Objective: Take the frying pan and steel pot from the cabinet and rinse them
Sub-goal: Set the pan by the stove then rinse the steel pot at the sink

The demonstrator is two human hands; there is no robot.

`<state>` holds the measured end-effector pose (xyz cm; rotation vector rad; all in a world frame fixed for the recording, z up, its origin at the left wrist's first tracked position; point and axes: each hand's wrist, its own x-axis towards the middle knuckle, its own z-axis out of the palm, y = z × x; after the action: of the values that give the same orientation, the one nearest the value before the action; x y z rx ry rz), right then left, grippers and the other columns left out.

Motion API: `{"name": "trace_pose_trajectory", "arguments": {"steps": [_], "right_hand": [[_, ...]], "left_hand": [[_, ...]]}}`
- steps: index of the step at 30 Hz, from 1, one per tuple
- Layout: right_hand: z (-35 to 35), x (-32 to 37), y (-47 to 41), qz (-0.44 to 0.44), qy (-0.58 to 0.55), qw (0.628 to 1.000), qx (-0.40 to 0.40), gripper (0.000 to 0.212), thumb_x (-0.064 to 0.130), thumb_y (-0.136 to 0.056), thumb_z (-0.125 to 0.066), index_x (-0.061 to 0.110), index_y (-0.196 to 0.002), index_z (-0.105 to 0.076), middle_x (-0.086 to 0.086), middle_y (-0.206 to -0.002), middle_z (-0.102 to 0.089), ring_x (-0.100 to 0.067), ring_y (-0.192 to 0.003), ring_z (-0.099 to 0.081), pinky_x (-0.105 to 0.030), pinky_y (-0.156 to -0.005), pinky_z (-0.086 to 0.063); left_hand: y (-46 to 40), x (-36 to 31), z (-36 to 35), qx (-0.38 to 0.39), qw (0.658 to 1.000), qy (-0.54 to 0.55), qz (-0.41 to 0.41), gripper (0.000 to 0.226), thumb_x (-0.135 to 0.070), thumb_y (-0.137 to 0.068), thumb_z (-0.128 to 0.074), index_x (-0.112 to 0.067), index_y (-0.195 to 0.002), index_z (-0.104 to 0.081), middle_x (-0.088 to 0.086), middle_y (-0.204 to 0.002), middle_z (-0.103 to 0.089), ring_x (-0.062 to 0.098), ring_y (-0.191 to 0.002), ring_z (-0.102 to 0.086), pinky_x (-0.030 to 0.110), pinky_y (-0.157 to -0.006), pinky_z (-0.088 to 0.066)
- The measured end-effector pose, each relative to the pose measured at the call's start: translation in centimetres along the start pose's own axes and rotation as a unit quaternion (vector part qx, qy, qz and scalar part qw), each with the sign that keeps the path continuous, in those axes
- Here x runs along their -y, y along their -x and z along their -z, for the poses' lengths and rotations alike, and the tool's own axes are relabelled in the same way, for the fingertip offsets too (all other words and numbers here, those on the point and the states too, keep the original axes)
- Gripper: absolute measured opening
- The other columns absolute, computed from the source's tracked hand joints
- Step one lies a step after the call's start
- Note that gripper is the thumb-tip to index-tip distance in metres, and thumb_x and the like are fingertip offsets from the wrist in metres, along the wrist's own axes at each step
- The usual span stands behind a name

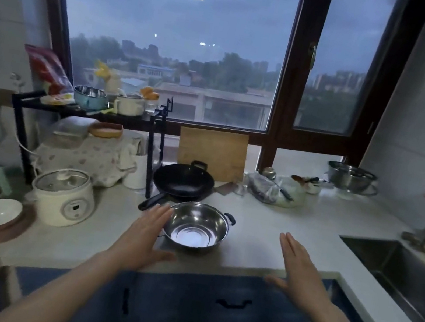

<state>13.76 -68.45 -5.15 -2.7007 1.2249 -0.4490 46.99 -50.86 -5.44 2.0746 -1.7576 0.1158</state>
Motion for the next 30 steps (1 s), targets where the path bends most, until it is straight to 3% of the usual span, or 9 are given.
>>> {"name": "trace_pose_trajectory", "arguments": {"steps": [7,15,18,22,30], "right_hand": [[-2.5,-3.6,-10.4,0.037,0.001,0.999,0.036,0.108,0.058,-0.086,-0.062,0.014,-0.156,0.008,-0.003,-0.164,0.008,-0.020,-0.151,0.001,-0.030,-0.121,-0.006],[-7.7,-4.5,-21.2,0.070,-0.006,0.995,0.067,0.107,0.058,-0.087,-0.061,0.016,-0.155,0.009,-0.002,-0.164,0.007,-0.019,-0.151,0.001,-0.028,-0.120,-0.004],[-9.6,-4.7,-24.4,0.070,-0.008,0.994,0.079,0.106,0.057,-0.088,-0.060,0.016,-0.155,0.010,-0.002,-0.164,0.008,-0.019,-0.151,0.002,-0.028,-0.120,-0.003],[-12.1,-5.4,-27.6,0.067,-0.017,0.991,0.116,0.107,0.057,-0.088,-0.061,0.016,-0.155,0.012,-0.001,-0.164,0.010,-0.018,-0.151,0.003,-0.029,-0.120,-0.005],[-15.9,-7.4,-31.9,0.091,-0.019,0.978,0.189,0.107,0.055,-0.087,-0.063,0.016,-0.156,0.009,0.000,-0.164,0.008,-0.017,-0.151,0.001,-0.030,-0.121,-0.007]], "left_hand": [[-6.7,2.6,-4.3,0.017,0.999,-0.011,0.049,0.124,-0.100,-0.056,-0.023,-0.025,-0.154,-0.004,-0.014,-0.157,0.005,0.010,-0.146,0.009,0.030,-0.120,-0.004],[-12.3,8.3,-8.2,0.054,0.995,-0.025,0.084,0.115,-0.088,-0.066,-0.040,-0.024,-0.154,-0.005,-0.014,-0.156,0.008,0.009,-0.145,0.012,0.028,-0.119,-0.002],[-14.0,10.2,-9.8,0.068,0.993,-0.027,0.092,0.113,-0.087,-0.067,-0.040,-0.025,-0.154,-0.002,-0.014,-0.156,0.009,0.009,-0.145,0.013,0.024,-0.115,0.003],[-15.8,12.2,-12.2,0.094,0.990,-0.017,0.100,0.119,-0.095,-0.060,-0.027,-0.025,-0.153,-0.002,-0.012,-0.157,0.009,0.010,-0.146,0.013,0.030,-0.120,-0.002],[-18.0,13.6,-15.7,0.134,0.978,-0.004,0.161,0.125,-0.099,-0.054,-0.024,-0.028,-0.153,0.002,-0.011,-0.158,0.009,0.006,-0.145,0.012,0.022,-0.114,0.004]]}}
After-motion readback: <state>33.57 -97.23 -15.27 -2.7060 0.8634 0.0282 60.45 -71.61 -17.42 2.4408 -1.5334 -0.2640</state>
